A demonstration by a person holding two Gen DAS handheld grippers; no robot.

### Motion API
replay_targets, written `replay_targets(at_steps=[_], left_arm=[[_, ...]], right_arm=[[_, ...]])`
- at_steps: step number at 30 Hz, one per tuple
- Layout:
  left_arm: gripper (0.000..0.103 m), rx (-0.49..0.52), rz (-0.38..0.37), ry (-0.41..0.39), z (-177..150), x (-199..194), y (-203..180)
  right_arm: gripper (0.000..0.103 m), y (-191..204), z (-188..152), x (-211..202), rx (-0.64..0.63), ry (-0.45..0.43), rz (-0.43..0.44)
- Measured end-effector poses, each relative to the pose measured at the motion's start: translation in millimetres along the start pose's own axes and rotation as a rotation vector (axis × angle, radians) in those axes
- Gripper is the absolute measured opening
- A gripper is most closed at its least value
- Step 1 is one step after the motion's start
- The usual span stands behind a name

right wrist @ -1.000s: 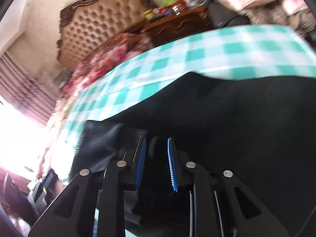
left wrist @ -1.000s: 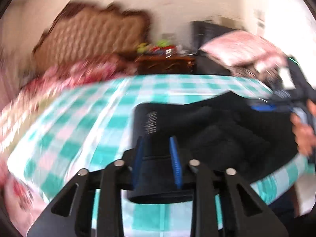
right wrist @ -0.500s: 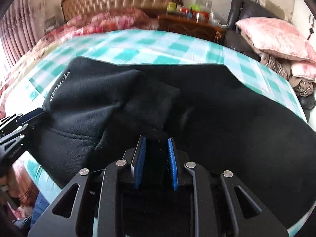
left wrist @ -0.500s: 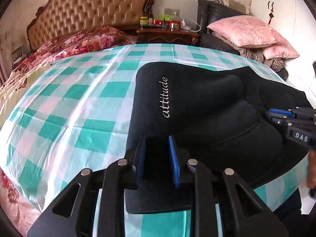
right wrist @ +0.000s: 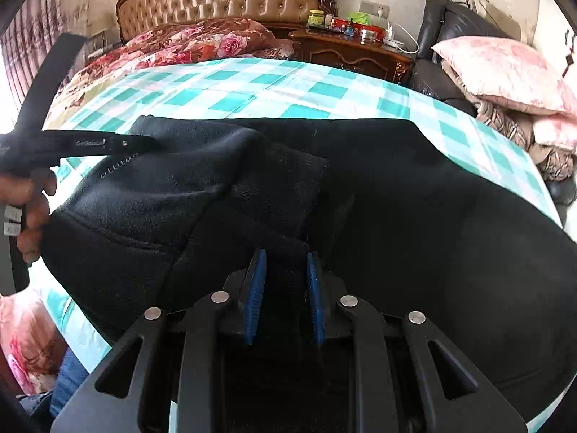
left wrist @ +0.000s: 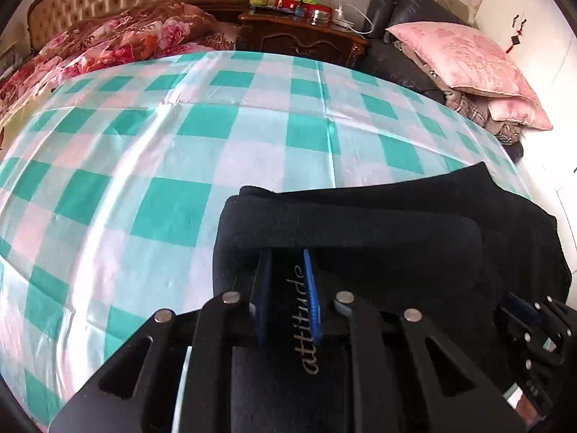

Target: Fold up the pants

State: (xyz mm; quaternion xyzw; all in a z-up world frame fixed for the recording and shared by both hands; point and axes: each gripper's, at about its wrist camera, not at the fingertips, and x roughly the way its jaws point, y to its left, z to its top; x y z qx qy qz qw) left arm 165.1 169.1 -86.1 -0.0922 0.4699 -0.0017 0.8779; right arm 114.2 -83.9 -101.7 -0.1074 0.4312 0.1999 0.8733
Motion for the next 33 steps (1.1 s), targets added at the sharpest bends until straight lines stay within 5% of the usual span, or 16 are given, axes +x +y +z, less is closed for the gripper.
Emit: replay_targets(at_steps=[3, 6, 8, 10, 13, 17, 26, 27, 28, 30, 33], left_arm=[[0.024, 0.041, 0.009, -0.103, -12, -31, -8], [0.046, 0.196, 0.009, -0.249, -46, -79, -34], [0.05, 0.323, 0.001, -0.307, -86, -104, -63], [0.05, 0.444, -0.004, -0.334, -120, -114, -94], [0.05, 0.63, 0.031, -0.377, -161, -113, -141], [0.052, 0.799, 0.093, -0.397, -176, -90, -186], [0.058, 0.895, 0.238, -0.332, -169, -42, -203], [0.055, 0.886, 0.232, -0.332, -168, -41, -202], [0.043, 0.872, 0.224, -0.332, -166, -40, -201], [0.031, 0.867, 0.244, -0.337, -163, -40, -200], [0.028, 0.863, 0.261, -0.369, -157, -52, -195]], right_arm=[[0.019, -5, 4, -3, 0.024, 0.018, 0.035], [0.02, -30, 16, -15, 0.134, 0.04, 0.175], [0.034, -58, 26, -19, 0.254, 0.04, 0.237], [0.061, -82, 33, -8, 0.363, 0.071, 0.277], [0.067, -94, 39, 14, 0.4, 0.148, 0.279], [0.067, -90, 46, 28, 0.392, 0.182, 0.312], [0.067, -81, 60, 52, 0.329, 0.222, 0.285], [0.067, -77, 62, 52, 0.312, 0.22, 0.273], [0.059, -76, 63, 53, 0.302, 0.219, 0.269], [0.027, -69, 66, 52, 0.273, 0.22, 0.301], [0.009, -63, 79, 41, 0.23, 0.187, 0.256]])
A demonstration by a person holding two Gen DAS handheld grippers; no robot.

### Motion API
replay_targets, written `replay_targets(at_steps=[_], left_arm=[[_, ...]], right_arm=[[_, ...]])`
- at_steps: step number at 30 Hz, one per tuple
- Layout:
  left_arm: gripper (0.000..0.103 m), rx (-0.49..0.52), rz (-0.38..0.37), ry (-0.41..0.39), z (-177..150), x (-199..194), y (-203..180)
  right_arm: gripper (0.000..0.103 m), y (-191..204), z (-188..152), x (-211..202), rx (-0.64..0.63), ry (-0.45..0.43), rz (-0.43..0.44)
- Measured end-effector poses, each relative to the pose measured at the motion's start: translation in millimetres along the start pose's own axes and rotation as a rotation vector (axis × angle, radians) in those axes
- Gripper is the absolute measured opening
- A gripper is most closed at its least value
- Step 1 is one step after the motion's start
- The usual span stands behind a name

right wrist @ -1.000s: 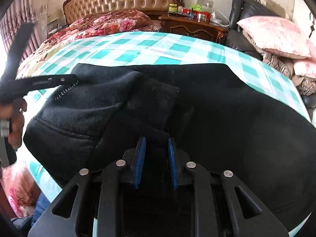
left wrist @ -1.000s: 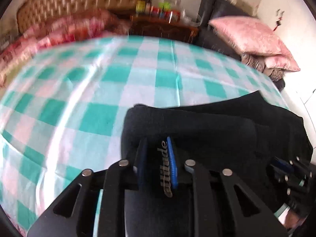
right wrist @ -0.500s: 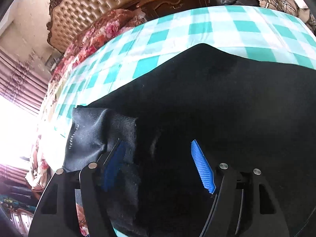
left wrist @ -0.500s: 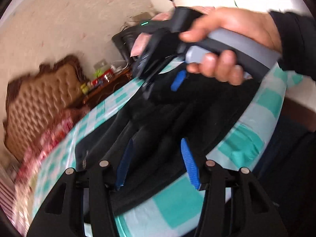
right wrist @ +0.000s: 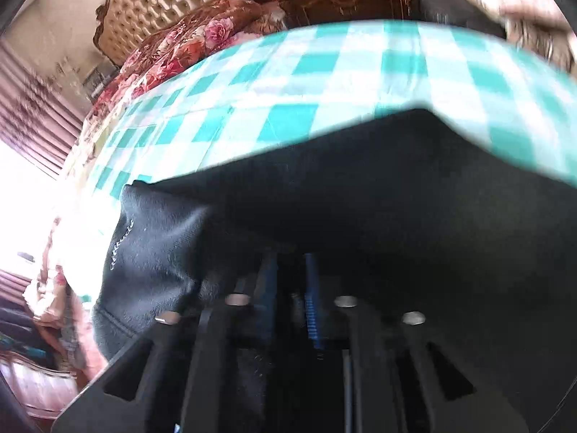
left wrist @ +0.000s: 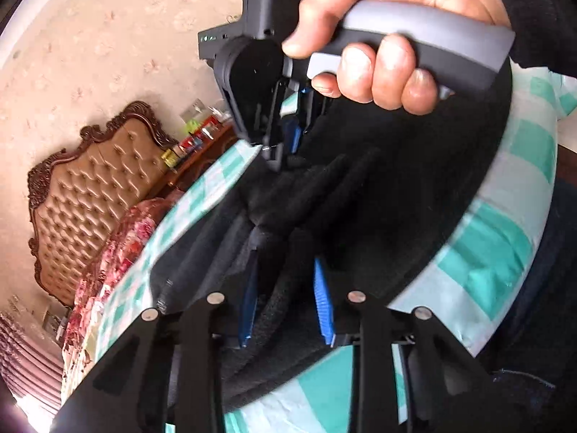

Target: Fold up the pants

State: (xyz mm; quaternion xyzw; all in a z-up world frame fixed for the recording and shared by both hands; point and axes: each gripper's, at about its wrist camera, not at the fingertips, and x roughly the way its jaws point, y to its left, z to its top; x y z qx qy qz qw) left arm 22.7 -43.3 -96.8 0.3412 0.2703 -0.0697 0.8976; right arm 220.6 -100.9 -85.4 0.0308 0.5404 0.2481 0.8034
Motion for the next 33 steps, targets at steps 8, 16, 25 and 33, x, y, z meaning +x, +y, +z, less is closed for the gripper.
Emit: replay_targets(at_steps=[8, 16, 25, 33], left_arm=[[0.028, -0.009, 0.022, 0.006, 8, 15, -5], [0.046, -0.172, -0.123, -0.029, 5, -3, 25], [0.039, -0.76, -0.169, 0.037, -30, 25, 189], [0.026, -0.761, -0.362, 0.245, -16, 95, 187]], right_arm=[[0.008, -3, 16, -17, -0.022, -0.069, -0.012], [0.008, -21, -16, -26, 0.032, -0.14, -0.166], [0.009, 50, -61, -61, -0.095, -0.246, -0.157], [0.009, 77, -87, -10, -0.23, -0.183, -0.186]])
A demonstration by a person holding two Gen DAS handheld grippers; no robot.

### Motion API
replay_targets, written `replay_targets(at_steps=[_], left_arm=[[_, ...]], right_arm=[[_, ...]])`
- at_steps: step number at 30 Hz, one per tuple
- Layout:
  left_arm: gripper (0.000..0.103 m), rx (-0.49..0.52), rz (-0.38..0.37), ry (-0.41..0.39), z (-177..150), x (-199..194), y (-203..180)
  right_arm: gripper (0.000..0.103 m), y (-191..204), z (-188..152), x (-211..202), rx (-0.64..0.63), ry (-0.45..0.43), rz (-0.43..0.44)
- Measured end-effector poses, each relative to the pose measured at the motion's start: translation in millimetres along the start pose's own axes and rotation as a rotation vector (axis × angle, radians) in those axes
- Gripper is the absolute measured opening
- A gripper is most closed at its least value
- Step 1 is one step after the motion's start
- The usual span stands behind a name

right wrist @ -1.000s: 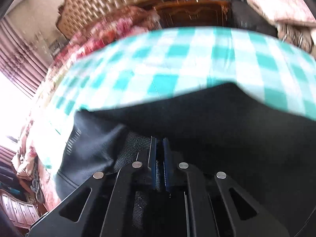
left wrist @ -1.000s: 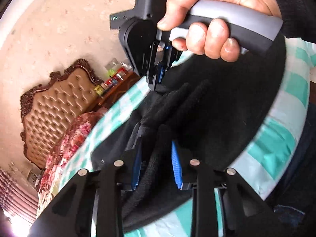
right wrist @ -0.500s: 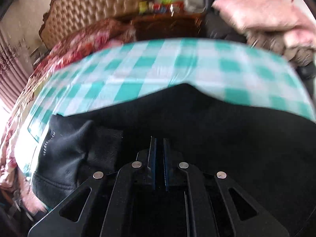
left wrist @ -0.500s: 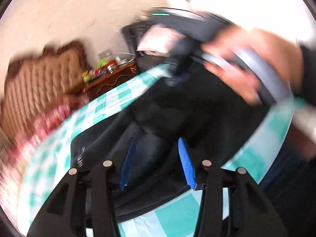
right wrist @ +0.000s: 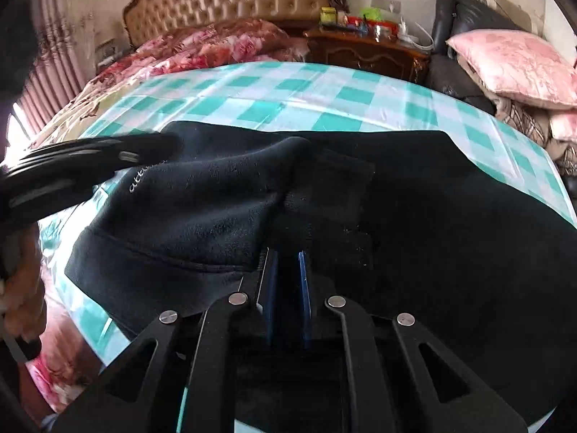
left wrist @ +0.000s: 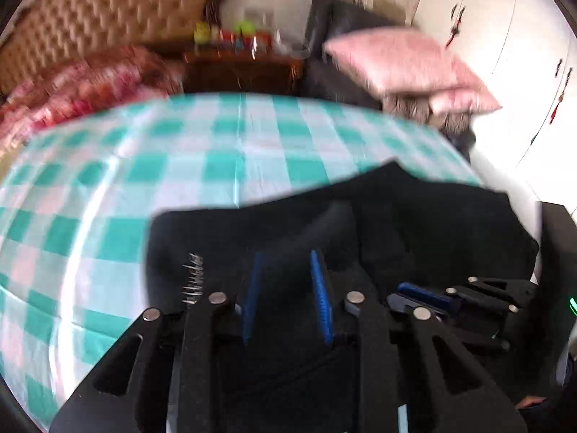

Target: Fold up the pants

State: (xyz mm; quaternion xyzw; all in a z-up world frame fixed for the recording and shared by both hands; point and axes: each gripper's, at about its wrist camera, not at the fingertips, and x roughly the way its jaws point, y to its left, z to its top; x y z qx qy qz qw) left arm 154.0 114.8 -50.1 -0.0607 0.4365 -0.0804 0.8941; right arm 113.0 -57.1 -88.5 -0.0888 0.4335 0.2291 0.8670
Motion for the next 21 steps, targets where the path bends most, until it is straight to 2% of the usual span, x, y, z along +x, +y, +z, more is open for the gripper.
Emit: replay_targets(at_steps=[2, 3, 5, 6, 8, 10, 13, 15, 17, 19, 20, 21], left_arm=[[0.024, -0.031, 0.053, 0.106, -7, 30, 3], [0.016, -0.057, 0.074, 0.134, -7, 40, 11], [0.007, -0.115, 0.06, 0.125, -4, 42, 27], [0.003, -0.136, 0.082, 0.12, 0, 38, 31], [0.003, -0.136, 0.123, 0.085, 3, 29, 33], [0.003, -0.115, 0.124, 0.109, 4, 34, 38], [0.002, -0.163, 0.084, 0.119, 5, 39, 55], [0.002, -0.175, 0.117, 0.088, 9, 30, 56], [0.005, -0.136, 0.138, 0.049, 13, 20, 48], [0.007, -0.123, 0.071, 0.039, 17, 15, 40], [0.008, -0.103, -0.01, 0.057, 18, 17, 32], [0.014, -0.087, -0.057, 0.079, 18, 20, 27]], right_arm=[[0.009, 2, 0, 1, -0.019, 0.015, -0.013], [0.01, 3, -1, 1, -0.025, 0.02, -0.019], [0.01, 5, -4, 3, -0.044, 0.011, -0.035], [0.01, 8, -6, 3, -0.062, 0.002, -0.052], [0.01, 13, -8, 3, -0.091, -0.014, -0.086], [0.01, 15, -8, 5, -0.096, -0.019, -0.104], [0.01, 14, -9, 5, -0.095, -0.015, -0.1], [0.01, 13, -8, 5, -0.089, -0.005, -0.095], [0.01, 12, -6, 5, -0.079, 0.003, -0.091], [0.01, 12, -6, 5, -0.078, 0.003, -0.091], [0.01, 13, -6, 5, -0.078, 0.003, -0.092], [0.01, 13, -7, 5, -0.078, 0.003, -0.094]])
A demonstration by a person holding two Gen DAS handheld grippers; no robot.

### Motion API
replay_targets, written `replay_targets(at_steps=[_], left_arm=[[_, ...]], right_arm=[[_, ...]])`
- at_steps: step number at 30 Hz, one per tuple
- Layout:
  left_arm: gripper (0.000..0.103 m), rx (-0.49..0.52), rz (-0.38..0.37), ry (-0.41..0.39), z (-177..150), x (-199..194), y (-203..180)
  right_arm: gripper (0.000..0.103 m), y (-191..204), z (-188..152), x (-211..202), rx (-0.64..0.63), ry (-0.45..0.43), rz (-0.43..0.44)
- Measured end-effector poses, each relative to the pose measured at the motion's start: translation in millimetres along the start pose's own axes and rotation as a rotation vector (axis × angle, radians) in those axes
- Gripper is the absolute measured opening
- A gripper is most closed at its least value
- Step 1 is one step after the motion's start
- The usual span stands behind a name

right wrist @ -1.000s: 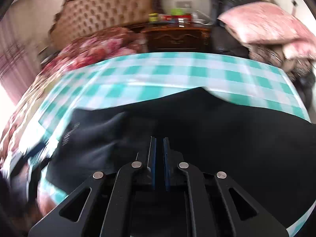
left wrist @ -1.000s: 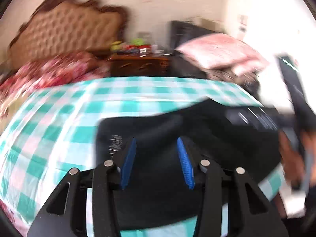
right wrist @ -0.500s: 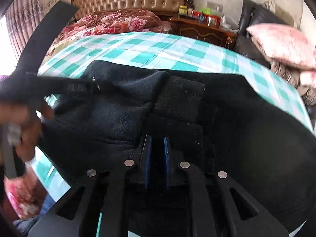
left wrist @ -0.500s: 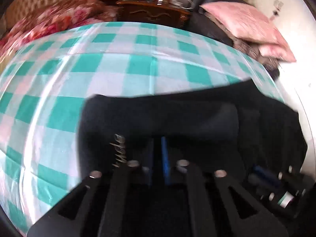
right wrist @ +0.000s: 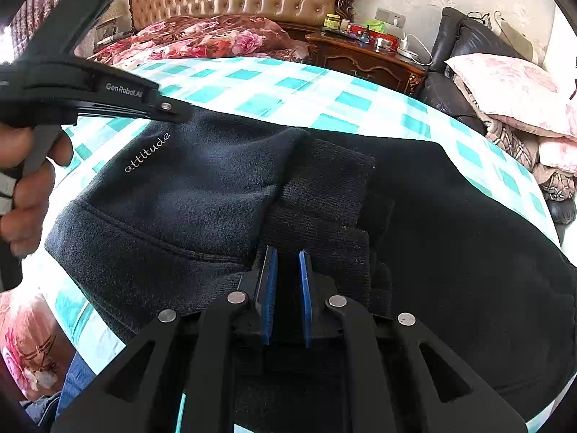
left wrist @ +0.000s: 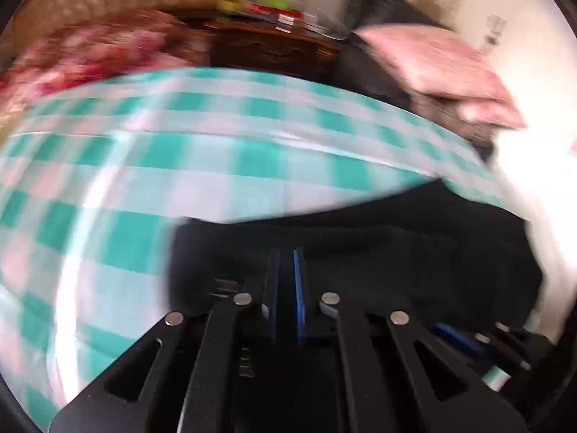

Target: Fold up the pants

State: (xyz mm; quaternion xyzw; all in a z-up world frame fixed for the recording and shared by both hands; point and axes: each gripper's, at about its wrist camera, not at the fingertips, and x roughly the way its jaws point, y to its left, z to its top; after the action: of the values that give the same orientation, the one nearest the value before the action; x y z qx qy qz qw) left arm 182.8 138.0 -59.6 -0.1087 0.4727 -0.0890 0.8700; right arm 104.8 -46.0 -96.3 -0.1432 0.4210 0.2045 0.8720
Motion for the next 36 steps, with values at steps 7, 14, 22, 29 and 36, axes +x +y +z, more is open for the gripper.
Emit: replay_targets(at_steps=[7, 14, 22, 29, 36], left_arm=[[0.008, -0.15, -0.02, 0.044, 6, 32, 15], [0.04, -0.22, 0.078, -0.224, -32, -65, 58], [0.04, -0.103, 0.06, -0.324, -126, -118, 46], [0.044, -0.043, 0.119, -0.283, -151, -78, 32], [0.05, -0.062, 0.105, -0.289, -161, -69, 40]], right_arm=[[0.01, -7, 0, 0, 0.024, 0.001, 0.037], [0.01, -9, 3, 0, 0.028, 0.018, 0.052], [0.01, -28, 50, -28, 0.102, -0.033, 0.116], [0.01, -9, 84, 37, 0.074, 0.067, 0.024], [0.01, 3, 69, 56, 0.007, 0.031, -0.055]])
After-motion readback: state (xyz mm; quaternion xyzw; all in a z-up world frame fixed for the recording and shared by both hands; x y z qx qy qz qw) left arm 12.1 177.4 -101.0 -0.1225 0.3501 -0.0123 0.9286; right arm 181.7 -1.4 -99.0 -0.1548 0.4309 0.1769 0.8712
